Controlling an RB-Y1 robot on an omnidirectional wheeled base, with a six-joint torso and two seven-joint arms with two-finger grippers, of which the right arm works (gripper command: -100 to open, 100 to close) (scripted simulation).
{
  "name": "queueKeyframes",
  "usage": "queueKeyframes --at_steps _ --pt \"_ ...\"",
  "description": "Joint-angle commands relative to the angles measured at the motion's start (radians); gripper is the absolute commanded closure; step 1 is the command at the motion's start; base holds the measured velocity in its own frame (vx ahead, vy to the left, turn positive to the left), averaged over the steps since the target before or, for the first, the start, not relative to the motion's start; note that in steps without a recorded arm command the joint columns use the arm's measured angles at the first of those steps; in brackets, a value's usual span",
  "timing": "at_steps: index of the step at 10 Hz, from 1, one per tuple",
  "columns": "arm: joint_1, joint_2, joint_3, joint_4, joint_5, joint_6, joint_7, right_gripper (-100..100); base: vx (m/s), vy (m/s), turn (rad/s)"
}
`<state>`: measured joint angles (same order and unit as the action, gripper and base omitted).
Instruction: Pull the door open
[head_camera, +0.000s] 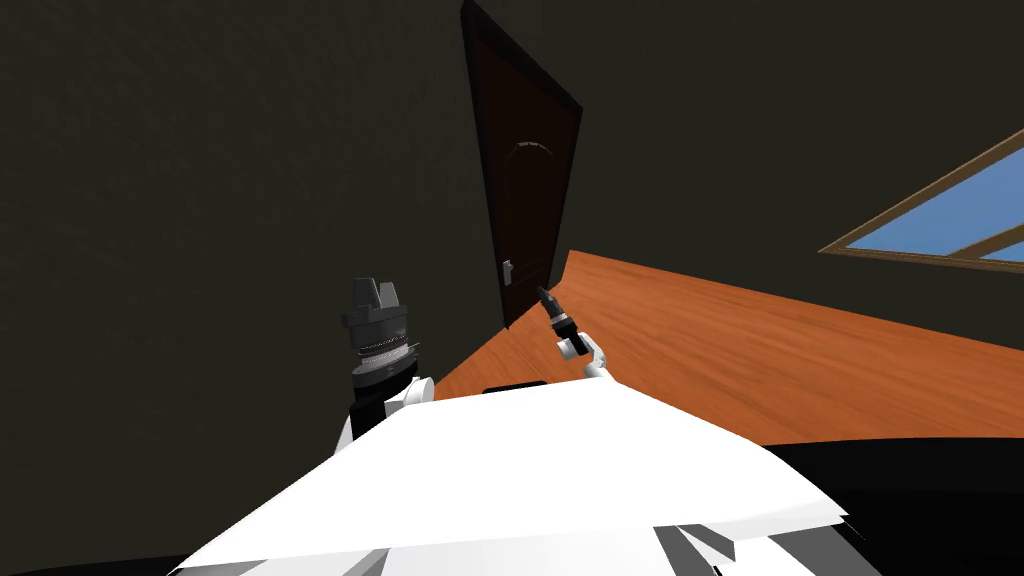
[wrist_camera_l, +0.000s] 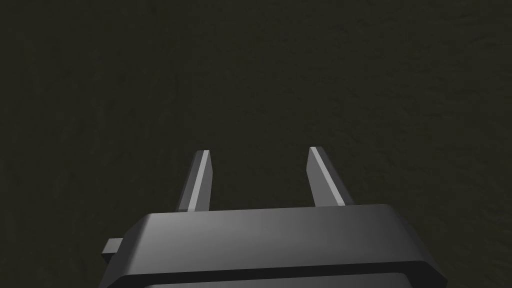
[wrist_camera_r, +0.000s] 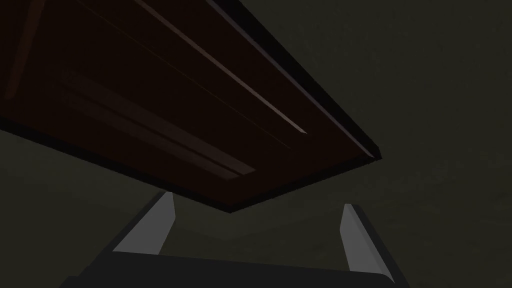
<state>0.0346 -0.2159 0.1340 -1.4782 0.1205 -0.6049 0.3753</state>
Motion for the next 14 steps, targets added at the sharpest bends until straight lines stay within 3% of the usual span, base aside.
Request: queueKeyframes --at_steps 1,2,8,9,14 --pt "-0.028 -0.009 0.009 0.050 0.007 -0.011 0.033 -100 0.097 -0.021 0.068" --pt "-0.028 -0.009 0.009 0.056 0.007 -0.011 0.033 -100 0.075 -0.015 0.030" --pt "-0.126 -0.049 0.042 0.229 0.032 -0.036 0.139 -100 0.088 -0.019 0.063" --pt "-0.126 -0.049 0.042 0.232 0.032 -0.036 0.139 -100 0.068 -0.010 0.026" --pt "-0.203 -0.080 0.068 0.371 0.052 -0.056 0.224 -100 0.079 -0.023 0.062"
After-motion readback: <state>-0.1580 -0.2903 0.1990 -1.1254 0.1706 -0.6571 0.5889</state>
